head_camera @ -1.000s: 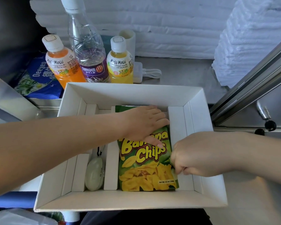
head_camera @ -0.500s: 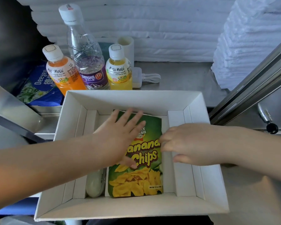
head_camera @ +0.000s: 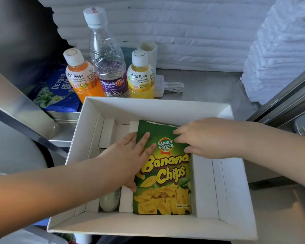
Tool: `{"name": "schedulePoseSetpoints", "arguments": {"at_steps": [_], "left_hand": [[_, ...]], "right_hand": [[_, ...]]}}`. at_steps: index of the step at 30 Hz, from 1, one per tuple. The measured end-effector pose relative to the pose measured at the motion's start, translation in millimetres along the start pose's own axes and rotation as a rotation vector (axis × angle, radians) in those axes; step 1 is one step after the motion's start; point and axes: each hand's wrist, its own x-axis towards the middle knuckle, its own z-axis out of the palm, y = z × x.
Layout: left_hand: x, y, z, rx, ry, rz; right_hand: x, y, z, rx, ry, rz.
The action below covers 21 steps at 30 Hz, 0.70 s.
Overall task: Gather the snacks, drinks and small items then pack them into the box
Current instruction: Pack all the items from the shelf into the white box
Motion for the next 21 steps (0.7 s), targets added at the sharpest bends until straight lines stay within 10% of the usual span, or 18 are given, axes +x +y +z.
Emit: {"name": "schedulePoseSetpoints", "arguments": {"at_steps": [21], "left_hand": [[-27.1,31.3,-1.9,-0.081,-0.049,-0.024]], "right_hand": [[62.6,-22.0,-23.2,-0.325,0.267,-0.375]]}}
